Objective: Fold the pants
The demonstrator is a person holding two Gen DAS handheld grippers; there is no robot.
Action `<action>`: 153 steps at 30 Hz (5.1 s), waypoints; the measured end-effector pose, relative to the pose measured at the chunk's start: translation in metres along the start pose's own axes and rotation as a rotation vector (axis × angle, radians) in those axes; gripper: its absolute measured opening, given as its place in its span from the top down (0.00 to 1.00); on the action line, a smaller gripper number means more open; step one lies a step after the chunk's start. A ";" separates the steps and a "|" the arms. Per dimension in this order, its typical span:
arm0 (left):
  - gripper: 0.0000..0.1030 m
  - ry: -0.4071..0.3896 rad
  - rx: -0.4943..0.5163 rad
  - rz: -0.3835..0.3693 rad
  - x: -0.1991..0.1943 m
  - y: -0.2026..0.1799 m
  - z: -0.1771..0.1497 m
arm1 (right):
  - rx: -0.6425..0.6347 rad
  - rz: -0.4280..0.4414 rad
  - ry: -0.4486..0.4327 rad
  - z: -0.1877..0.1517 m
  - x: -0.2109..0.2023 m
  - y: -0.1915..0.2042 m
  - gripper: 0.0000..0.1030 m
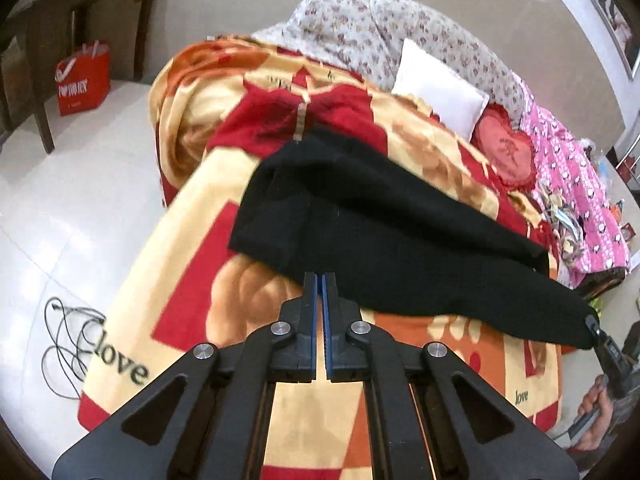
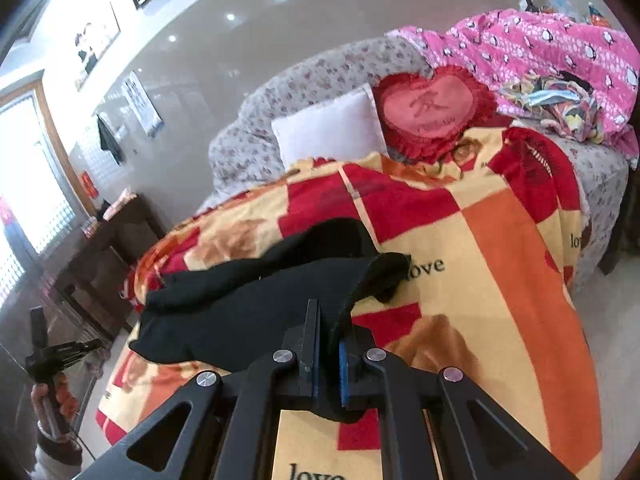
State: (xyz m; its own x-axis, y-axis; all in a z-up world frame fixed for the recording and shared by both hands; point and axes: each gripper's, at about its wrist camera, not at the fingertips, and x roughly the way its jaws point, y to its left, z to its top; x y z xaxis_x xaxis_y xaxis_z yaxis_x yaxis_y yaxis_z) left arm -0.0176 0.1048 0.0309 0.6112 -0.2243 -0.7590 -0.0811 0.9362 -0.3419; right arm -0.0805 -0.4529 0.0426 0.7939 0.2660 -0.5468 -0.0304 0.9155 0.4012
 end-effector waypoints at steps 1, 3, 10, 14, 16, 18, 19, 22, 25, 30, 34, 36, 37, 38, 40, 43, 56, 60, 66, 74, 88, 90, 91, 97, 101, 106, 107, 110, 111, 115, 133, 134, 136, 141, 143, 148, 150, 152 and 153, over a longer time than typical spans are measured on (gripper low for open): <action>0.99 -0.002 -0.001 0.032 0.004 -0.001 -0.004 | -0.001 -0.008 0.004 -0.001 0.004 -0.001 0.94; 0.98 -0.014 0.007 0.093 0.009 -0.002 -0.010 | 0.013 -0.013 0.009 -0.002 0.011 -0.004 0.94; 0.73 0.057 -0.077 0.117 0.053 0.009 -0.013 | 0.039 -0.017 0.032 -0.002 0.019 -0.016 0.94; 0.48 0.081 -0.130 0.081 0.073 0.006 -0.012 | 0.045 -0.020 0.045 -0.003 0.024 -0.021 0.94; 0.48 0.101 -0.147 0.077 0.082 0.003 -0.011 | 0.049 -0.023 0.050 -0.003 0.027 -0.023 0.94; 0.45 0.078 -0.148 0.088 0.086 -0.004 -0.007 | 0.054 -0.026 0.056 -0.004 0.030 -0.026 0.94; 0.43 0.083 -0.156 0.082 0.090 -0.006 -0.004 | 0.056 -0.028 0.059 -0.004 0.032 -0.027 0.94; 0.42 0.090 -0.174 0.051 0.101 -0.014 0.006 | 0.062 -0.034 0.065 -0.005 0.037 -0.030 0.94; 0.72 0.090 -0.174 0.036 0.107 -0.018 0.011 | 0.071 -0.037 0.065 -0.005 0.040 -0.032 0.94; 0.91 0.107 -0.194 -0.009 0.105 -0.018 0.014 | 0.062 -0.031 0.054 -0.004 0.033 -0.028 0.94; 0.92 0.060 -0.160 -0.067 0.070 -0.022 0.019 | 0.047 -0.023 0.032 0.000 0.021 -0.022 0.94; 0.92 0.045 -0.143 -0.098 0.050 -0.025 0.022 | 0.043 -0.017 0.008 0.003 0.013 -0.018 0.94; 0.92 0.040 -0.140 -0.112 0.043 -0.025 0.023 | 0.038 -0.012 -0.002 0.005 0.008 -0.016 0.94; 0.92 0.035 -0.135 -0.125 0.032 -0.024 0.024 | 0.036 -0.008 -0.010 0.006 0.002 -0.014 0.94; 0.94 0.026 -0.126 -0.126 0.016 -0.018 0.022 | 0.031 -0.005 -0.013 0.008 -0.008 -0.011 0.94; 0.95 0.040 -0.121 -0.117 0.008 -0.010 0.015 | 0.012 -0.020 0.011 0.006 -0.012 -0.011 0.94; 0.95 0.081 -0.100 0.089 0.019 0.024 -0.027 | 0.027 -0.349 0.171 -0.019 0.044 -0.037 0.85; 0.85 0.031 -0.036 0.122 0.009 0.010 -0.024 | -0.036 -0.326 0.109 -0.004 0.035 -0.011 0.80; 0.75 0.043 0.009 0.084 0.029 -0.013 -0.019 | -0.115 0.020 0.241 -0.015 0.088 0.051 0.77; 0.75 0.100 0.004 0.118 0.079 -0.015 -0.014 | -0.257 0.122 0.421 -0.052 0.172 0.103 0.76; 0.75 0.102 -0.042 0.107 0.095 -0.001 0.023 | -0.513 0.292 0.325 0.017 0.229 0.222 0.64; 0.75 0.102 -0.047 0.105 0.097 0.000 0.027 | -0.580 0.288 0.342 0.018 0.255 0.244 0.64; 0.75 0.103 -0.044 0.104 0.099 -0.001 0.029 | -0.607 0.292 0.357 0.019 0.267 0.253 0.64; 0.75 0.112 -0.018 0.098 0.109 -0.003 0.048 | -0.720 0.253 0.496 0.009 0.333 0.274 0.62; 0.75 0.116 -0.010 0.101 0.114 -0.004 0.055 | -0.696 0.305 0.546 -0.003 0.351 0.270 0.66; 0.75 0.123 -0.017 0.106 0.121 -0.002 0.061 | -0.672 0.337 0.451 0.001 0.330 0.273 0.95; 0.75 0.123 -0.019 0.107 0.123 -0.003 0.063 | -0.667 0.350 0.430 0.004 0.321 0.276 0.95; 0.75 0.120 -0.019 0.115 0.128 -0.005 0.072 | -0.656 0.393 0.365 0.013 0.290 0.285 0.95; 0.76 0.120 -0.018 0.117 0.129 -0.005 0.074 | -0.650 0.420 0.338 0.017 0.275 0.289 0.95; 0.75 0.134 -0.043 0.098 0.124 0.004 0.076 | -0.640 0.507 0.289 0.017 0.228 0.299 0.95; 0.75 0.002 -0.109 0.137 0.035 0.050 0.040 | -0.538 0.511 0.490 -0.102 0.222 0.295 0.91; 0.75 0.014 -0.090 0.127 0.038 0.042 0.037 | -0.501 0.510 0.470 -0.096 0.215 0.285 0.89; 0.75 0.038 -0.054 0.112 0.047 0.027 0.031 | -0.432 0.482 0.433 -0.088 0.202 0.264 0.85; 0.75 0.099 0.004 0.057 0.068 -0.010 0.015 | -0.251 0.335 0.376 -0.074 0.167 0.185 0.76; 0.75 0.120 0.028 0.039 0.075 -0.025 0.009 | -0.170 0.254 0.344 -0.070 0.152 0.144 0.73; 0.75 0.178 0.100 -0.005 0.095 -0.067 -0.004 | 0.042 0.076 0.247 -0.054 0.124 0.051 0.68; 0.75 0.190 0.131 -0.025 0.099 -0.086 -0.010 | 0.099 0.033 0.208 -0.047 0.118 0.025 0.67; 0.75 0.192 0.156 -0.045 0.100 -0.102 -0.013 | 0.137 0.013 0.178 -0.039 0.118 0.007 0.67; 0.75 0.196 0.165 -0.051 0.101 -0.108 -0.013 | 0.171 0.025 0.172 -0.036 0.119 -0.002 0.67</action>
State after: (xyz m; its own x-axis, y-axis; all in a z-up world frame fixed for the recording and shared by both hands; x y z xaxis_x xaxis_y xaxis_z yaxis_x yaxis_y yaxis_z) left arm 0.0425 -0.0227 -0.0162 0.4460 -0.3057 -0.8412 0.0855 0.9501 -0.3000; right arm -0.0078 -0.4126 -0.0492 0.6786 0.3489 -0.6464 0.0661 0.8475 0.5267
